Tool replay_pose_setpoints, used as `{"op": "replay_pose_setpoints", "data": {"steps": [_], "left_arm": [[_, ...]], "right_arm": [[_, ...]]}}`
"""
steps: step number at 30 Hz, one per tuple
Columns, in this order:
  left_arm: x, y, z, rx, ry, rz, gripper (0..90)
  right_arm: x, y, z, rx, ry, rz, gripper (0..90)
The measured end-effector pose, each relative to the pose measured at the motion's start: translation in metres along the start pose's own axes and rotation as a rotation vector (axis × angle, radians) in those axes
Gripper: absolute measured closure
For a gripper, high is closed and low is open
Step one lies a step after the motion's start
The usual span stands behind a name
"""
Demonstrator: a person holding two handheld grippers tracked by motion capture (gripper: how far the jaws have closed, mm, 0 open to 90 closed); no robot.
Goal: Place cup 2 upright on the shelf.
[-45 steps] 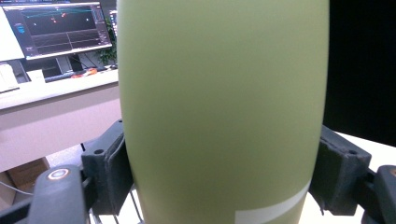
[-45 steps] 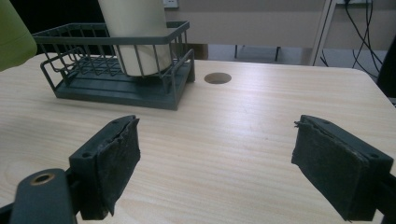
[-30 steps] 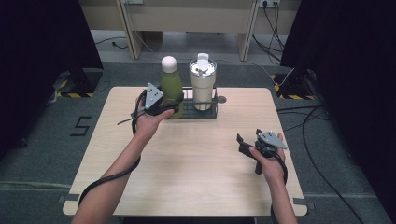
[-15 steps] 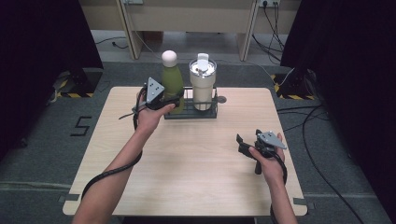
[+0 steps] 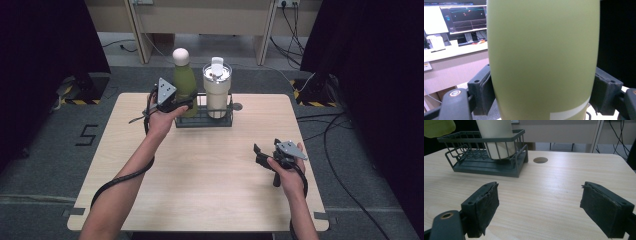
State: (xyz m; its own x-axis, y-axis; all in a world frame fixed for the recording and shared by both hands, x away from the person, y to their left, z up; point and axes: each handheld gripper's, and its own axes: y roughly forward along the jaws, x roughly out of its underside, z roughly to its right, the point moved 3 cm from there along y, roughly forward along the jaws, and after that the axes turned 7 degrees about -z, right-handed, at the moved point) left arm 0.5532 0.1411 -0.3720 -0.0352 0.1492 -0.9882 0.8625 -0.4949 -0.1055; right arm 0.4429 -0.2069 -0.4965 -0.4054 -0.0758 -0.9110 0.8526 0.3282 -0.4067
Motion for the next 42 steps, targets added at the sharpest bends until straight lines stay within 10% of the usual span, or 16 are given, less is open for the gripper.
{"op": "replay_pose_setpoints", "data": {"steps": [42], "left_arm": [[-0.002,0.027,-0.019,-0.053,-0.031,-0.022,20.2]], "right_arm": [[0.002,0.001,0.004,0.005,0.009,-0.006,14.7]]}}
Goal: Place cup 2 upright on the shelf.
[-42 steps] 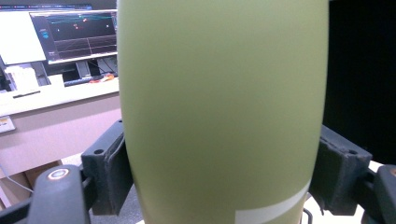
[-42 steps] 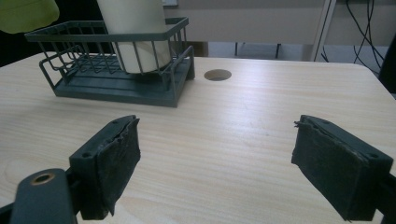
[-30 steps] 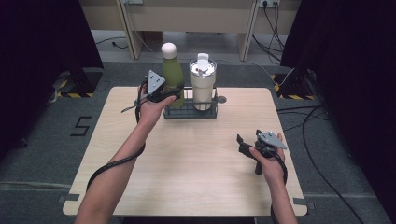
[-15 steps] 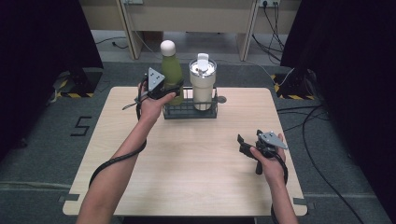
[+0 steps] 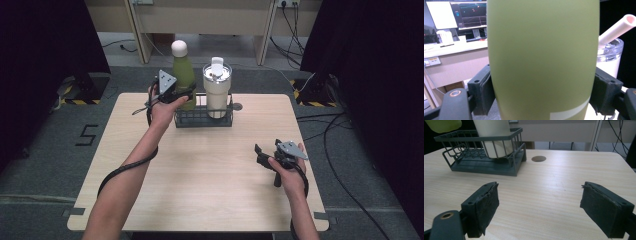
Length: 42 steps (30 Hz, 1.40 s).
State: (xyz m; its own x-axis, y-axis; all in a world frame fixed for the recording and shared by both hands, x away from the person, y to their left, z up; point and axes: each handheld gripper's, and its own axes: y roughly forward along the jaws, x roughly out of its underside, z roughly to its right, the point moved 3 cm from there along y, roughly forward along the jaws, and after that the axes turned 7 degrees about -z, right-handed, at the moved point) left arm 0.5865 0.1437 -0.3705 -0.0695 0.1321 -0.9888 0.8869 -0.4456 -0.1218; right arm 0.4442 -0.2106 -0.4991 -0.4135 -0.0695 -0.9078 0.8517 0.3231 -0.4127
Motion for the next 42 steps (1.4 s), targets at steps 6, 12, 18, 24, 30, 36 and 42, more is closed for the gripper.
{"op": "replay_pose_setpoints", "data": {"steps": [6,12,18,24,30,36,42], "left_arm": [[0.0,0.004,0.0,-0.004,-0.008,-0.003,20.1],[-0.001,0.008,0.0,-0.008,-0.01,-0.006,20.2],[0.0,0.012,-0.002,-0.013,-0.02,-0.012,20.1],[0.001,0.017,-0.003,-0.018,-0.023,-0.018,20.2],[0.003,0.021,-0.006,-0.025,-0.028,-0.026,20.2],[0.006,0.025,-0.007,-0.03,-0.028,-0.032,20.2],[0.012,0.028,-0.008,-0.034,-0.028,-0.045,20.1]], "right_arm": [[0.0,-0.001,0.0,-0.001,0.003,0.004,14.7],[0.0,-0.001,0.001,0.0,0.004,0.005,14.7],[0.0,-0.001,0.001,-0.001,0.005,0.005,14.7],[0.0,-0.001,0.002,0.002,0.007,0.006,14.7],[0.0,-0.001,0.002,0.0,0.008,0.005,14.7],[0.0,-0.001,0.003,0.0,0.009,0.002,14.7],[0.0,-0.001,0.003,0.001,0.017,0.002,14.7]]}}
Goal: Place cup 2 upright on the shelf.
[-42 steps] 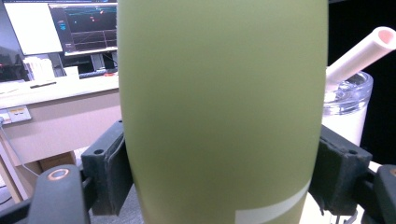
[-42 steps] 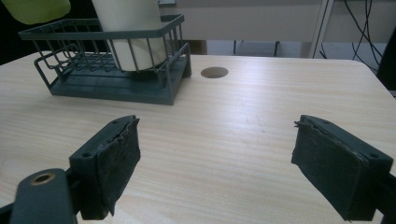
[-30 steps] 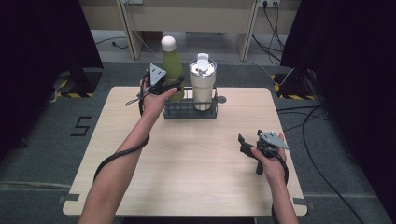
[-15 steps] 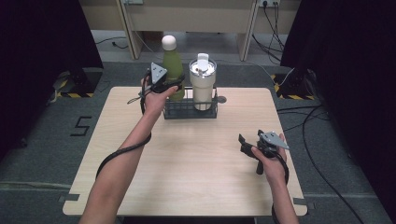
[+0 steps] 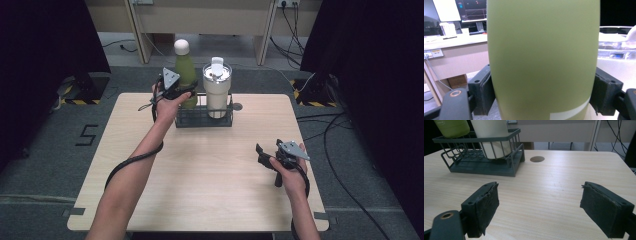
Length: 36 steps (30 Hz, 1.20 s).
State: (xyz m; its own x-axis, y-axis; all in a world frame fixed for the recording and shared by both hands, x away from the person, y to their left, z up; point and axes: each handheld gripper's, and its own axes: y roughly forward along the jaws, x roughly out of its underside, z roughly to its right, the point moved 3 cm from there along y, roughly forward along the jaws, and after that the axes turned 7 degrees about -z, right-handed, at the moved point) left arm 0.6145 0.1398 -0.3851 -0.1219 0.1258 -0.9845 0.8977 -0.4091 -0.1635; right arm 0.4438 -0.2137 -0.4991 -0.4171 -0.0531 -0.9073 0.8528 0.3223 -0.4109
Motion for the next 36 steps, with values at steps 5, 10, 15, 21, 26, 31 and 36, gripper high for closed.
{"op": "replay_pose_setpoints", "data": {"steps": [5,10,15,21,26,31,36], "left_arm": [[0.004,0.003,-0.002,-0.003,-0.007,-0.008,20.1],[0.007,0.006,-0.003,-0.006,-0.007,-0.017,20.2],[0.013,0.008,-0.003,-0.005,-0.016,-0.026,20.1],[0.018,0.013,-0.002,-0.005,-0.021,-0.036,20.1],[0.022,0.015,-0.002,-0.007,-0.021,-0.046,20.1],[0.027,0.016,-0.001,-0.007,-0.024,-0.057,20.1],[0.031,0.018,0.001,-0.005,-0.029,-0.064,20.1]], "right_arm": [[0.0,0.001,0.001,0.002,-0.006,0.0,14.7],[0.001,0.001,0.001,0.003,-0.01,0.001,14.7],[0.001,0.001,0.001,0.005,-0.008,0.001,14.7],[0.002,0.001,0.001,0.005,-0.009,-0.002,14.7],[0.002,0.001,0.002,0.004,-0.006,-0.004,14.7],[0.002,0.001,0.002,0.003,-0.007,-0.004,14.7],[0.002,0.002,0.002,0.004,-0.006,-0.007,14.7]]}}
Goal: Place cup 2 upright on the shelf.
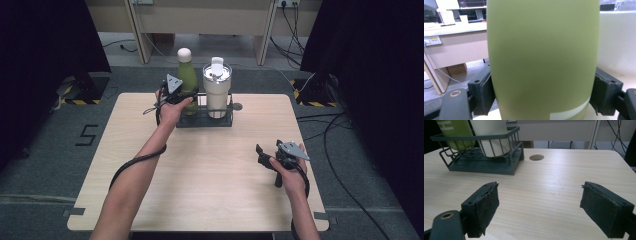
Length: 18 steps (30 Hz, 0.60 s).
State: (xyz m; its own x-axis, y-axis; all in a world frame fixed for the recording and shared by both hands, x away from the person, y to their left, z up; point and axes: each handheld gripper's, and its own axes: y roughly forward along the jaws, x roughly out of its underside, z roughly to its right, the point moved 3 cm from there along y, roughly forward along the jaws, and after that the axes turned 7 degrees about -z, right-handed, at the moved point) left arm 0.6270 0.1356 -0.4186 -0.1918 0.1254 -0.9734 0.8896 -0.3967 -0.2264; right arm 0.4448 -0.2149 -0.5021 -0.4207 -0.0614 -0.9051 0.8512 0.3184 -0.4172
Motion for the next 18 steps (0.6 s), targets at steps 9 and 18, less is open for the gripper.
{"op": "replay_pose_setpoints", "data": {"steps": [9,18], "left_arm": [[0.0037,0.0025,0.0002,-0.001,-0.002,-0.013,20.0],[0.0079,0.0038,0.0003,0.0,-0.007,-0.025,20.0]], "right_arm": [[-0.0001,0.0,-0.0001,-0.001,0.0,0.001,14.7],[-0.0003,0.0002,-0.0001,0.001,-0.006,0.002,14.7]]}}
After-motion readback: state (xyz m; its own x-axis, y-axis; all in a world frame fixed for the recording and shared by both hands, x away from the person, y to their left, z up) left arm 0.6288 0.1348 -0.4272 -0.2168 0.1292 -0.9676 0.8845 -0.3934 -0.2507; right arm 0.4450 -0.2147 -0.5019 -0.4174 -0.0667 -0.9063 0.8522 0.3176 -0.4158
